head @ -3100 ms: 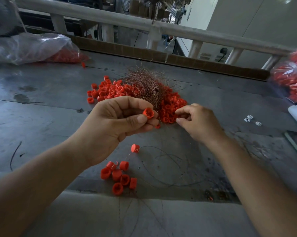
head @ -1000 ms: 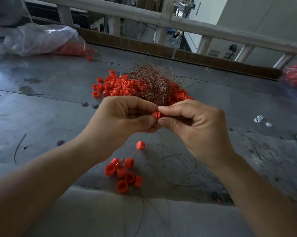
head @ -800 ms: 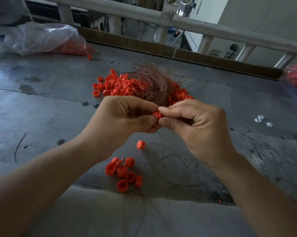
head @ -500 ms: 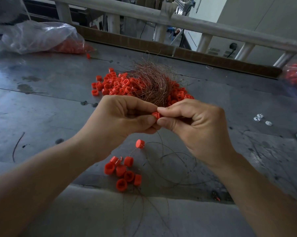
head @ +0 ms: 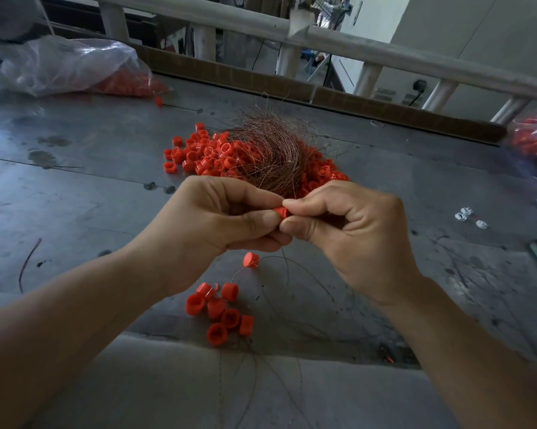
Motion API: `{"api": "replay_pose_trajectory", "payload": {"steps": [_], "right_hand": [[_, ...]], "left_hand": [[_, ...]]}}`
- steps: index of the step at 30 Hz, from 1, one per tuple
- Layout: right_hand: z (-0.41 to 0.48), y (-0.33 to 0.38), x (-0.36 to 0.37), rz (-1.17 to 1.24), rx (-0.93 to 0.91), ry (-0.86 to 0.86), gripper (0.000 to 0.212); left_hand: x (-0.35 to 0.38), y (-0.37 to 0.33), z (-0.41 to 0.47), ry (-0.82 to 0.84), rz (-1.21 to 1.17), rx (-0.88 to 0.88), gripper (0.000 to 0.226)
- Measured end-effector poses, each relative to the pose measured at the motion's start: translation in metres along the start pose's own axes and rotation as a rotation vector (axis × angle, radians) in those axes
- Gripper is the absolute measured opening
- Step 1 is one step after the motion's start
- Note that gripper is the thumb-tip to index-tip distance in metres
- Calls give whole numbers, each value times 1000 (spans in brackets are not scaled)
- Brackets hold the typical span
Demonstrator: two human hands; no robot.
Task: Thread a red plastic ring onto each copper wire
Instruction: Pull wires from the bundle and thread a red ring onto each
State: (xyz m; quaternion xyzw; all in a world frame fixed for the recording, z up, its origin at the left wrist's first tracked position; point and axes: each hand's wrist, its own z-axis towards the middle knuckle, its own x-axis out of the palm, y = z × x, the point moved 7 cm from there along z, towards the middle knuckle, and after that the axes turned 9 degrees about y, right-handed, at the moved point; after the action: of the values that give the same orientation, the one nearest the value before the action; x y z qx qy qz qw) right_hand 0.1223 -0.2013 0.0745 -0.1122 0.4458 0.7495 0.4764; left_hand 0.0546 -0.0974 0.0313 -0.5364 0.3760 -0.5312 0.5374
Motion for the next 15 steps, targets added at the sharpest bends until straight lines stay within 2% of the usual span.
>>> {"api": "replay_pose_trajectory", "payload": {"steps": [5, 15], "right_hand": [[2, -8, 1, 92, 62, 58, 26], [1, -4, 3, 122, -1, 4, 27]], "left_hand": [[3, -1, 0, 60, 20, -25, 25], [0, -2, -1, 56, -3, -16, 23]]}}
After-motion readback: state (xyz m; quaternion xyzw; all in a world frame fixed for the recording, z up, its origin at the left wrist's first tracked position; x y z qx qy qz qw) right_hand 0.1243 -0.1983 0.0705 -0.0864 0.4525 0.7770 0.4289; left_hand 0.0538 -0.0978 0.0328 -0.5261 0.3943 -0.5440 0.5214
